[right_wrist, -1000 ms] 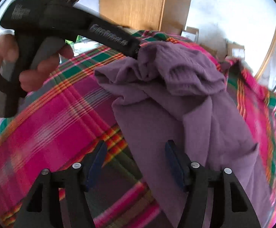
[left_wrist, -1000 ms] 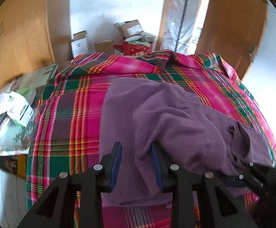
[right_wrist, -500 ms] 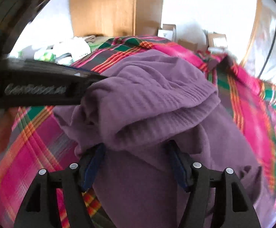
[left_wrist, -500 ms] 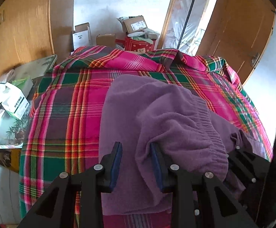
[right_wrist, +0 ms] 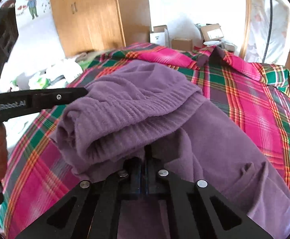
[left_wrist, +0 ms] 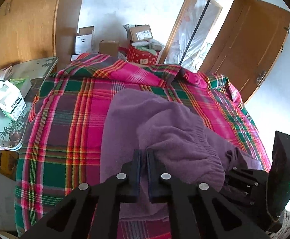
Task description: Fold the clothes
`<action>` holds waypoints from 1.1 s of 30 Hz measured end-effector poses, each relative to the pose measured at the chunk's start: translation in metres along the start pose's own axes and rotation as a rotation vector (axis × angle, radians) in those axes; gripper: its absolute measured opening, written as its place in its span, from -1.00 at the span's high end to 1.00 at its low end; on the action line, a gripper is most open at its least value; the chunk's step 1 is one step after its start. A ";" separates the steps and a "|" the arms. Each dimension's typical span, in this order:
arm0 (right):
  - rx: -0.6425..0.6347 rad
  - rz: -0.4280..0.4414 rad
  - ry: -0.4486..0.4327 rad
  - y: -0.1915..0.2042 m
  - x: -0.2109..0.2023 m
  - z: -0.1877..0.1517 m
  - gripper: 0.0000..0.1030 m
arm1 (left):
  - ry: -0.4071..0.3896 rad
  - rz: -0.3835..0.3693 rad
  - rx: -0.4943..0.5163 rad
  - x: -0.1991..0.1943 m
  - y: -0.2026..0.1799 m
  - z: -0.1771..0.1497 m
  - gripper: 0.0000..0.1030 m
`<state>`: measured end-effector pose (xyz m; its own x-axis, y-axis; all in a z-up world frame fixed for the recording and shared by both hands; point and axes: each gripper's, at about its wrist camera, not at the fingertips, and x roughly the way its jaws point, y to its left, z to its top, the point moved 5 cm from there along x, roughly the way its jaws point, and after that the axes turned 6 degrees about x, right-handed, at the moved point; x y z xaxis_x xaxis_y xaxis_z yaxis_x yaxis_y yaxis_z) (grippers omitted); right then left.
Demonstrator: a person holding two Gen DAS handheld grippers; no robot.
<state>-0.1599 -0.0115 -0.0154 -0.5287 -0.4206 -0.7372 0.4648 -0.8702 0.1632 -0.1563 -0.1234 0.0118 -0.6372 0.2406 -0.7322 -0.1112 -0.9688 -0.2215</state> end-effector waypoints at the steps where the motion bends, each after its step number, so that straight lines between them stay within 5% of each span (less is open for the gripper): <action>1: 0.008 0.000 -0.016 -0.001 -0.005 0.001 0.95 | -0.003 -0.001 -0.003 -0.001 0.000 0.001 0.90; 22: 0.249 -0.155 -0.186 -0.103 -0.064 0.049 0.95 | -0.062 0.068 -0.106 -0.017 0.035 0.001 0.90; 33: 0.233 -0.271 -0.089 -0.126 -0.041 0.036 0.86 | -0.008 0.085 -0.156 -0.011 0.055 -0.018 0.88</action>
<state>-0.2228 0.1064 0.0181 -0.6748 -0.1788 -0.7160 0.1308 -0.9838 0.1224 -0.1416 -0.1779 -0.0038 -0.6456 0.1569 -0.7474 0.0631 -0.9644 -0.2569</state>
